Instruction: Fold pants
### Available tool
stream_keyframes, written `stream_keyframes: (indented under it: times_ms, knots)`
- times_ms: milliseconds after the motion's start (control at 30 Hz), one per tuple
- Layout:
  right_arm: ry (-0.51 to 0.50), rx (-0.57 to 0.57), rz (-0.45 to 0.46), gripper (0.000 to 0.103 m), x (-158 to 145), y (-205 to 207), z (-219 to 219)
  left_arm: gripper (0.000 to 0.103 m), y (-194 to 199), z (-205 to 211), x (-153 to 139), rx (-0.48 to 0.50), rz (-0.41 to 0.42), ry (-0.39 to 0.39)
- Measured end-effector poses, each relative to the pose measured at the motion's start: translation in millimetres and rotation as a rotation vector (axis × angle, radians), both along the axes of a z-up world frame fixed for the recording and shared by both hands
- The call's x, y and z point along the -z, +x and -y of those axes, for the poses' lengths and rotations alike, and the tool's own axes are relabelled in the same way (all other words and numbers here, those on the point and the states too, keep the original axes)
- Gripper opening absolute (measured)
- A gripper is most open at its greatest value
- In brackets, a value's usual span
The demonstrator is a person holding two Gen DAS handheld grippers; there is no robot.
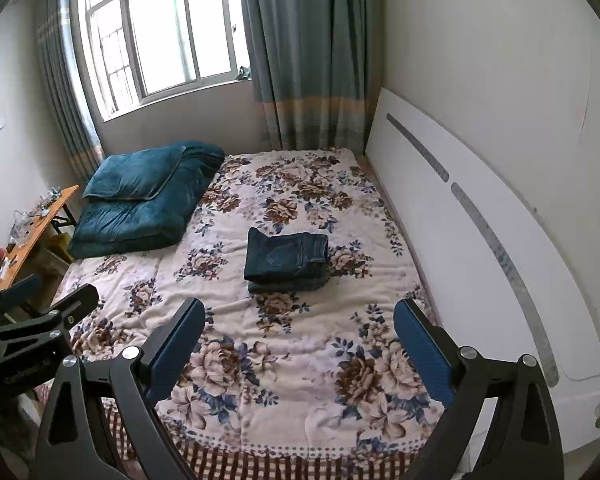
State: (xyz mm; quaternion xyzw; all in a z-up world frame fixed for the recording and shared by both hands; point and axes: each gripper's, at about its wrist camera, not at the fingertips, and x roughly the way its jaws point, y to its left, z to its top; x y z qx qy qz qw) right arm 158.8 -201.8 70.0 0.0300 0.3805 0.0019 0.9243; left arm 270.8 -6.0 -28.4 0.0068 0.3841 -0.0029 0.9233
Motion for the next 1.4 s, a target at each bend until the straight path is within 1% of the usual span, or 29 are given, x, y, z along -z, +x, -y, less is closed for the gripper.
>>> stream_keyframes:
  times_ms: [100, 167, 233, 333, 533, 633, 867, 967, 1133, 1233, 1300, 1400]
  knots:
    - [0.004, 0.004, -0.001, 0.098, 2, -2, -2, 0.099, 0, 1, 4, -0.004, 0.001, 0.005]
    - [-0.015, 0.004, -0.003, 0.098, 4, -1, -3, 0.103, 4, 4, 8, 0.006, 0.012, 0.011]
    - [-0.023, 0.008, -0.004, 0.098, 7, 7, 0, 0.103, 9, 8, 11, 0.006, 0.028, 0.049]
    - [-0.016, 0.018, -0.017, 0.098, 18, 22, 3, 0.103, 20, 11, 18, -0.009, 0.031, 0.053]
    - [-0.024, 0.043, -0.037, 0.098, 44, 68, 9, 0.103, 59, 16, 43, -0.036, -0.015, 0.044]
    - [-0.041, 0.057, -0.053, 0.098, 60, 93, 10, 0.103, 78, 19, 58, -0.042, -0.041, 0.058]
    - [-0.042, 0.077, -0.118, 0.098, 100, 150, 20, 0.103, 121, 19, 91, -0.064, -0.108, 0.066]
    - [-0.058, 0.086, -0.139, 0.098, 116, 170, 21, 0.103, 137, 18, 101, -0.074, -0.128, 0.068]
    - [-0.049, 0.093, -0.170, 0.098, 140, 196, 22, 0.103, 160, 15, 114, -0.082, -0.158, 0.062]
    - [-0.040, 0.096, -0.166, 0.098, 150, 205, 20, 0.103, 169, 15, 116, -0.083, -0.134, 0.067]
    - [-0.042, 0.105, -0.151, 0.098, 154, 210, 19, 0.103, 172, 17, 117, -0.085, -0.115, 0.082]
    - [-0.045, 0.114, -0.127, 0.098, 158, 212, 16, 0.103, 175, 17, 115, -0.083, -0.091, 0.085]
